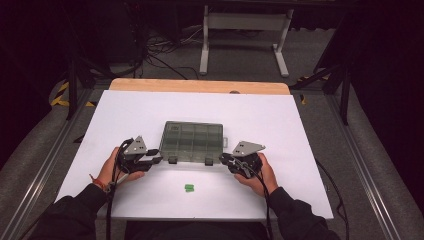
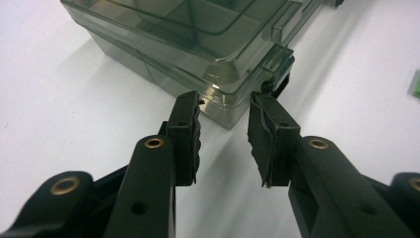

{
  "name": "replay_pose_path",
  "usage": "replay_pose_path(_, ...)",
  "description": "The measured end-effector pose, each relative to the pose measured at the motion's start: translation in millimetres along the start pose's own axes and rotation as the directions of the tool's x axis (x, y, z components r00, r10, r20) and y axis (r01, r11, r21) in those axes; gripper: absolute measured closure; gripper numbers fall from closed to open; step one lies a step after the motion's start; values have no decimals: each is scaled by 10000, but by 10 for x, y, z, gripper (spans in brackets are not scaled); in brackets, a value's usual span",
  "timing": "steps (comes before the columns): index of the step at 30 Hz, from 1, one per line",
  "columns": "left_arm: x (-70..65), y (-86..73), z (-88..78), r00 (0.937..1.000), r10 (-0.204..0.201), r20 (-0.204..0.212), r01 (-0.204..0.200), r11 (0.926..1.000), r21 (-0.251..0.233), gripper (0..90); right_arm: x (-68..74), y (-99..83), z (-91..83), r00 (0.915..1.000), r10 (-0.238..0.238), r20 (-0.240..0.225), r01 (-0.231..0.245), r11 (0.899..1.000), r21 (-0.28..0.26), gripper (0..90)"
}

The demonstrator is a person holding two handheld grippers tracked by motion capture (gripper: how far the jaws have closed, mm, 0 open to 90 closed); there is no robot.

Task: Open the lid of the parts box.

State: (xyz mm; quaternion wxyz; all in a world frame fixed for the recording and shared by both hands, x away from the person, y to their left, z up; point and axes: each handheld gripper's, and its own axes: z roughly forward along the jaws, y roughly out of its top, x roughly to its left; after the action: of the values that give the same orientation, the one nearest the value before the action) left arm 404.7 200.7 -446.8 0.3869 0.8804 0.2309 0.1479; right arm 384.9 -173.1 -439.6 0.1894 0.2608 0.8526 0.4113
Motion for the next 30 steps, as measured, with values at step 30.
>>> replay_pose_path(30,82,108,-35,9969,-30,-785,-10,9987,-504,794,-31,65,-27,9938,-517,986,570,9970,-526,756)
